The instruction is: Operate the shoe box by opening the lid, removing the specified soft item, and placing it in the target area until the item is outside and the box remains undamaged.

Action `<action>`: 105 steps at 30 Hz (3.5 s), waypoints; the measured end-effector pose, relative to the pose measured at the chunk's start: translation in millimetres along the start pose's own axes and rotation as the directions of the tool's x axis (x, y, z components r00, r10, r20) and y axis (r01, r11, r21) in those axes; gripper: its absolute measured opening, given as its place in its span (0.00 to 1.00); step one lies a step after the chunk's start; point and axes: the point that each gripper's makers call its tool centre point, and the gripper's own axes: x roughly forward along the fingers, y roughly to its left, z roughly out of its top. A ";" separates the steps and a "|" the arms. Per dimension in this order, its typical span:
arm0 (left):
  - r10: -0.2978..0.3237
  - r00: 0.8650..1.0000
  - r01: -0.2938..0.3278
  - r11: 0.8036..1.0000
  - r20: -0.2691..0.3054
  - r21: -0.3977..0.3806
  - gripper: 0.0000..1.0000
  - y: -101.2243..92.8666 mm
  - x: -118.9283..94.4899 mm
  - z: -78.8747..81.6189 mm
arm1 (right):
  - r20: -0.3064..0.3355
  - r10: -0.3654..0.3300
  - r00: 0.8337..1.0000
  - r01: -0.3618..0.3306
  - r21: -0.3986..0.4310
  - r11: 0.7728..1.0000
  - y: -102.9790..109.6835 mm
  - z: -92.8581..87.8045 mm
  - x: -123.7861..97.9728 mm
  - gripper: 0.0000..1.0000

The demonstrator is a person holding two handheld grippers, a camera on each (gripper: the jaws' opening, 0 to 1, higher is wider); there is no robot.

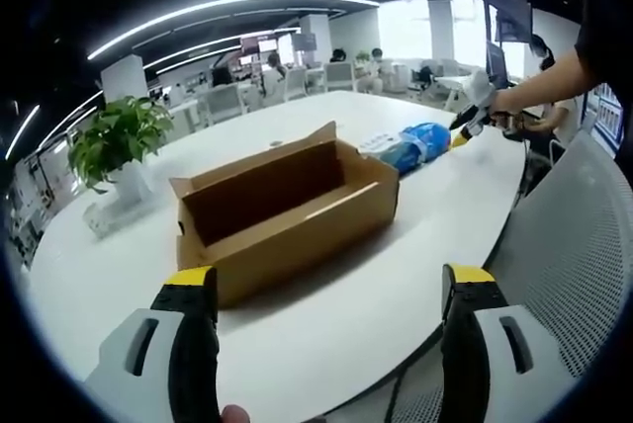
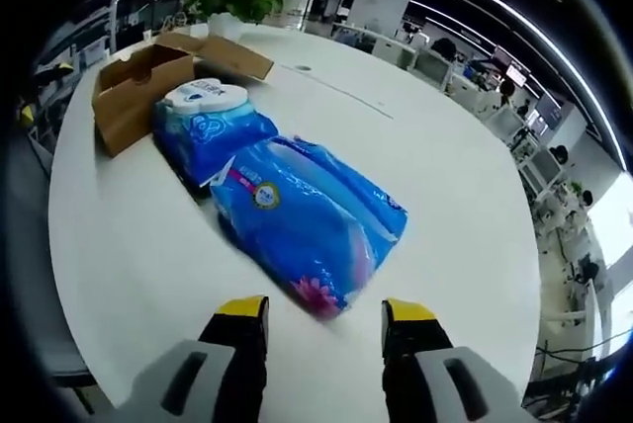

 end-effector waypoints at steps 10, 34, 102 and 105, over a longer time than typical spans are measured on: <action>-0.015 1.000 0.015 1.000 0.009 -0.005 0.95 -3.2 0.3 1.6 | 0.030 0.127 0.991 -0.122 -0.136 0.983 27.1 33.1 -23.7 0.49; 0.001 1.000 0.000 1.000 0.024 -0.013 0.97 0.0 -0.9 3.2 | 0.066 0.491 0.869 -0.406 -0.470 0.783 158.4 168.4 -40.0 0.48; 0.021 1.000 -0.021 0.999 0.020 -0.025 0.94 4.9 -2.6 2.8 | -0.173 0.676 0.717 -0.617 -0.609 0.498 286.6 216.1 43.2 0.37; 0.024 0.999 -0.023 0.999 0.023 -0.026 0.95 5.8 -2.7 2.7 | -0.177 0.665 0.725 -0.606 -0.622 0.495 284.0 216.2 42.7 0.37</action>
